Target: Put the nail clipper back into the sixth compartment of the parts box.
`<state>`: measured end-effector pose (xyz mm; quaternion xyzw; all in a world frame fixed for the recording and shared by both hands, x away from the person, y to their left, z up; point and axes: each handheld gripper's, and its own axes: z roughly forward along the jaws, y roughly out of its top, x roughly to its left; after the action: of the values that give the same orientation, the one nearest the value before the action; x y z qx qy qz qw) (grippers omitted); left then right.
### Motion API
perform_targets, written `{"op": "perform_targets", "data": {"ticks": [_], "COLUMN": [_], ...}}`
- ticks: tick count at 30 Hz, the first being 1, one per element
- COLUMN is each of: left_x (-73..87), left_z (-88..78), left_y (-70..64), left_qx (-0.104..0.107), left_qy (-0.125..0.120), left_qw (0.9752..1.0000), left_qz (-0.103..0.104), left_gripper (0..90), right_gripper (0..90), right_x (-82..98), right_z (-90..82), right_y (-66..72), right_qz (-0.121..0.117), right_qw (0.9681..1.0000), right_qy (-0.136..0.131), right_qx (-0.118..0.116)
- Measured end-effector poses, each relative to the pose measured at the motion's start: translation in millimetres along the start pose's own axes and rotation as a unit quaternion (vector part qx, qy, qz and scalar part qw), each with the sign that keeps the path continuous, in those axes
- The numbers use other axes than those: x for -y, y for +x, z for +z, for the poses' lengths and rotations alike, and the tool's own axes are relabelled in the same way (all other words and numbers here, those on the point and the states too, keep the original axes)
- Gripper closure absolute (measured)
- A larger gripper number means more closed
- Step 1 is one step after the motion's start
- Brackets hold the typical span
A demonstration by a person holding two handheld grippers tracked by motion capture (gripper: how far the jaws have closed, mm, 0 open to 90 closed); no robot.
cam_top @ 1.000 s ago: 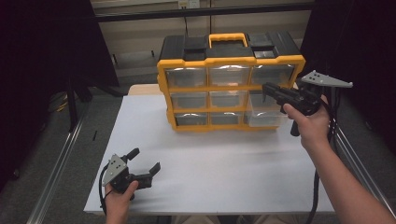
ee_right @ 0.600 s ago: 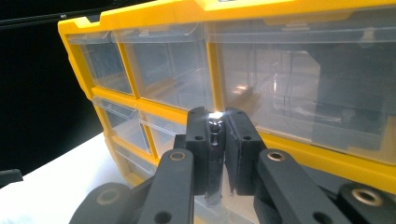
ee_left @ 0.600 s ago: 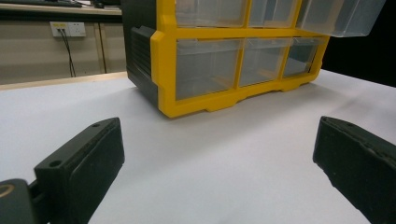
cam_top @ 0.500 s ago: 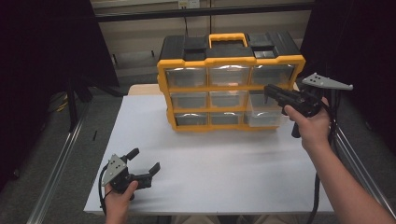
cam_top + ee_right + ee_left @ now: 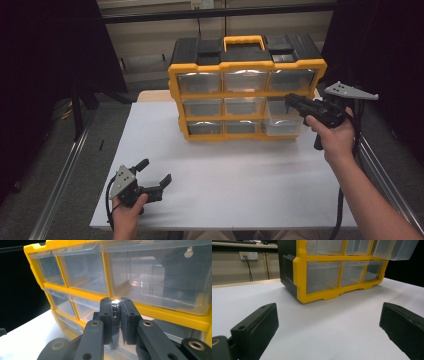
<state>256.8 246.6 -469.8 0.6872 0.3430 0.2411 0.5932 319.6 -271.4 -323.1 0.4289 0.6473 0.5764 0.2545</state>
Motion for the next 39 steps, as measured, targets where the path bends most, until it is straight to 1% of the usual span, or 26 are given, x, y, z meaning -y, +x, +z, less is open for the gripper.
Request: {"op": "perform_targets", "data": {"ticks": [1,4,15,20,22,25,27,31,32,36,39], "left_x": [0.0,0.0,-0.1,0.1,-0.1,0.0,-0.1,-0.3,-0.2,0.0,-0.3], "left_z": [0.1,-0.1,-0.4,-0.6,-0.9,-0.4,-0.4,-1.3,-1.0,-1.1,-1.4], "left_y": [0.3,-0.2,-0.2,-0.4,-0.1,-0.4,-0.3,0.0,-0.7,-0.8,-0.5], "left_qx": [0.003,-0.001,-0.001,-0.002,-0.002,-0.001,-0.003,-0.003,-0.001,-0.001,-0.003], "left_qy": [0.0,0.0,0.0,-0.002,0.001,0.001,0.001,0.004,0.002,0.001,0.004], "left_qw": [1.0,1.0,1.0,1.0,1.0,1.0,1.0,1.0,1.0,1.0,1.0], "left_qz": [0.0,-0.001,-0.001,-0.004,0.0,0.0,0.003,0.008,0.002,0.0,0.007], "left_gripper": [2.2,2.2,2.3,2.3,2.3,2.3,2.3,2.3,2.3,2.3,2.3], "right_gripper": [81.4,81.4,81.3,81.2,81.2,81.1,81.1,81.0,80.9,80.9,80.9], "right_x": [0.4,1.5,5.3,9.5,10.4,11.1,11.6,12.9,13.3,14.5,15.2], "right_z": [-0.1,0.3,0.7,0.1,-0.7,-1.6,-2.4,-3.7,-4.0,-4.3,-4.6], "right_y": [-0.1,0.1,1.7,0.9,-0.1,-0.6,-1.2,-1.9,-2.1,-2.4,-2.3], "right_qz": [-0.001,-0.002,-0.01,-0.008,-0.007,-0.004,-0.007,-0.005,-0.006,-0.006,-0.004], "right_qw": [1.0,1.0,0.9999,0.9999,0.9999,0.9998,0.9998,0.9998,0.9998,0.9998,0.9998], "right_qy": [0.001,0.002,0.009,0.013,0.013,0.015,0.017,0.017,0.019,0.016,0.017], "right_qx": [0.001,0.002,0.005,0.005,0.007,0.008,0.008,0.01,0.01,0.005,0.007]}}
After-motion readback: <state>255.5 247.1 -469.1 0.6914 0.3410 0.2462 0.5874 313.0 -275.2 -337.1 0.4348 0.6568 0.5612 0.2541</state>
